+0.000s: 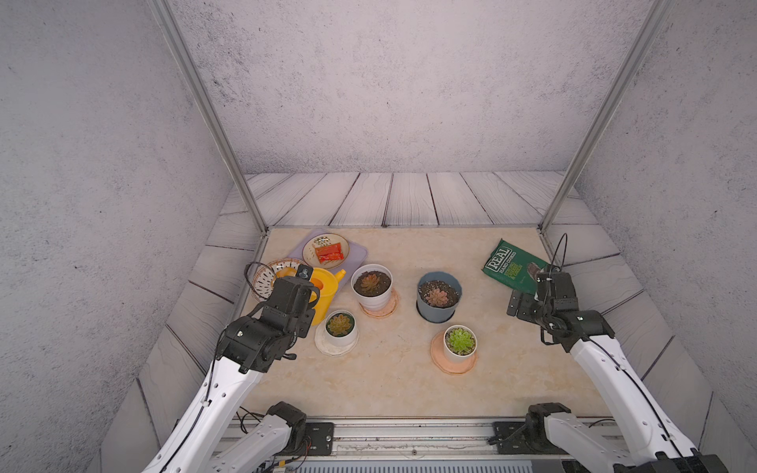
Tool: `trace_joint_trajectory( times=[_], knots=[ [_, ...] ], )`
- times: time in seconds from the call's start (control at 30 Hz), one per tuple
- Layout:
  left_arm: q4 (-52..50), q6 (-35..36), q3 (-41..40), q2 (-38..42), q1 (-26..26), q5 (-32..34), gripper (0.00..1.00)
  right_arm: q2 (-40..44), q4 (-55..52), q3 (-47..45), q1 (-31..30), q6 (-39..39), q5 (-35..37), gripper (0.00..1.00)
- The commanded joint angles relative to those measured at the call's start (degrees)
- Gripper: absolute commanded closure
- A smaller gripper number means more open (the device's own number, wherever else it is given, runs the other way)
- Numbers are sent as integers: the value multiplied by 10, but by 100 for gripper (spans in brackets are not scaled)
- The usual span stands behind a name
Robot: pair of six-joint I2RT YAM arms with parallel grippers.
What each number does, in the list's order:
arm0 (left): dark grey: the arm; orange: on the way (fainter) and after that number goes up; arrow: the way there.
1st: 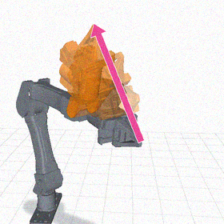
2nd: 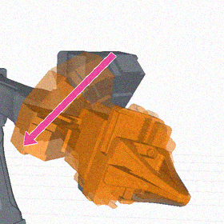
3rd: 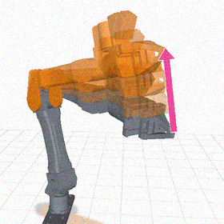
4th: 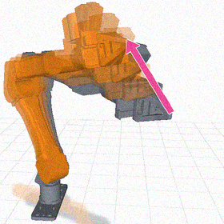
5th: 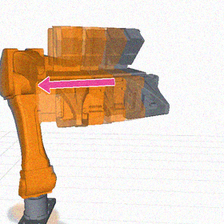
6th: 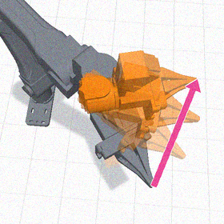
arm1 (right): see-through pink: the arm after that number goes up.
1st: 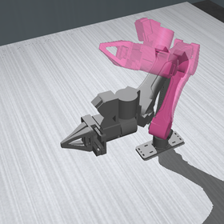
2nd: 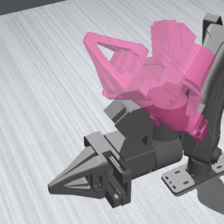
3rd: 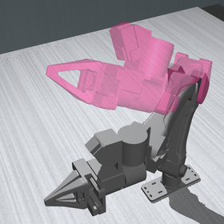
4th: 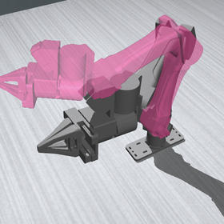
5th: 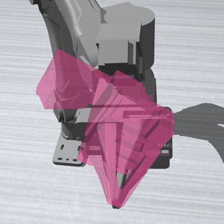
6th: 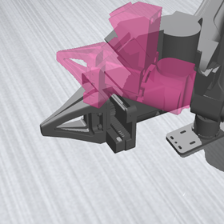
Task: Water the succulent around the soil edge
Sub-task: Water the soil of the potted plant with water.
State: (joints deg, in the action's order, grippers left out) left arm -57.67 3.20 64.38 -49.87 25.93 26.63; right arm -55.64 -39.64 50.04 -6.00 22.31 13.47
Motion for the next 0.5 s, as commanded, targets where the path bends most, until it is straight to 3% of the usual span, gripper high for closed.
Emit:
trace_joint_trajectory(
  times=[0.0,0.23,0.47],
  knots=[
    [13,87,20,10,-5,-6,100,9,-4,-1,-2,2,2,1],
    [-23,185,2,29,-5,33,100,9,-5,-3,-2,4,13,1],
    [-48,223,-16,79,-5,33,100,7,-4,-4,-2,5,20,1]
  ],
)
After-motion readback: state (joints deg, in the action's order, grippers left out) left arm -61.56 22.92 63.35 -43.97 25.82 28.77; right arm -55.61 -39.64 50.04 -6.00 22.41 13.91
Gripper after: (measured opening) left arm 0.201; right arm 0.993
